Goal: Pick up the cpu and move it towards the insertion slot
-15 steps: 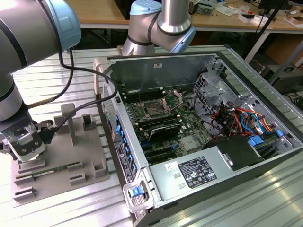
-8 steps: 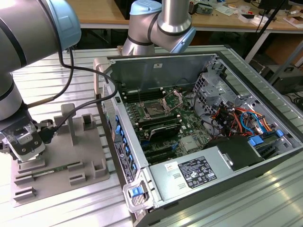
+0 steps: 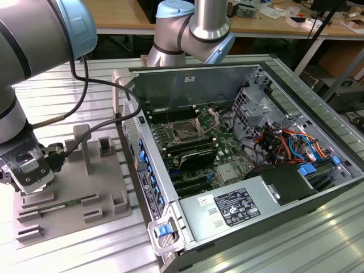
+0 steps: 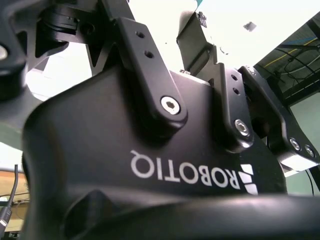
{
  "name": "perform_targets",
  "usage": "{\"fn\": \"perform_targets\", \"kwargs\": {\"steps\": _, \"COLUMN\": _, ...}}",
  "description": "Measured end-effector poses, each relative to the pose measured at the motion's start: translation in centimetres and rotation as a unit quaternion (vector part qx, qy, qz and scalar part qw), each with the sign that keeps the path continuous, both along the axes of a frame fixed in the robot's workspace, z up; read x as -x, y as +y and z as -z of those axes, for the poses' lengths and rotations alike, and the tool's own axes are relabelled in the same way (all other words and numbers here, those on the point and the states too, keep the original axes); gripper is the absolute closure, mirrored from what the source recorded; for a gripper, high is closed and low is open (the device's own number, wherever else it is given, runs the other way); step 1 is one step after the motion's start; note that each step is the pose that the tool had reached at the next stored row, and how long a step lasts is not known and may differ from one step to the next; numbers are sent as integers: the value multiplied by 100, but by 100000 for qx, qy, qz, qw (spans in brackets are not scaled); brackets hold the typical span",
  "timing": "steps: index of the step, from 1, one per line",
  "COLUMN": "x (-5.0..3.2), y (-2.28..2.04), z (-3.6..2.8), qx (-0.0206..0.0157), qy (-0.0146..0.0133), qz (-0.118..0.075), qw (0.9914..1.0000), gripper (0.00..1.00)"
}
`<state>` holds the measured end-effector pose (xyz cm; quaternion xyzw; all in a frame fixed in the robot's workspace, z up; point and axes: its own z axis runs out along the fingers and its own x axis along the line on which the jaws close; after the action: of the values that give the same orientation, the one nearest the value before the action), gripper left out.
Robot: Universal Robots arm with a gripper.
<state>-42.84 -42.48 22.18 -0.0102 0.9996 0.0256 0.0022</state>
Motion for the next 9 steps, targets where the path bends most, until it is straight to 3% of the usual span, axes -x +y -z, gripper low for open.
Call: {"fn": "perform_targets", "kwargs": {"steps": 9, "x": 0, "y": 0, "z": -17, "qx": -3, "qy": 0, "qz": 2, "qw": 100000, "gripper": 46}}
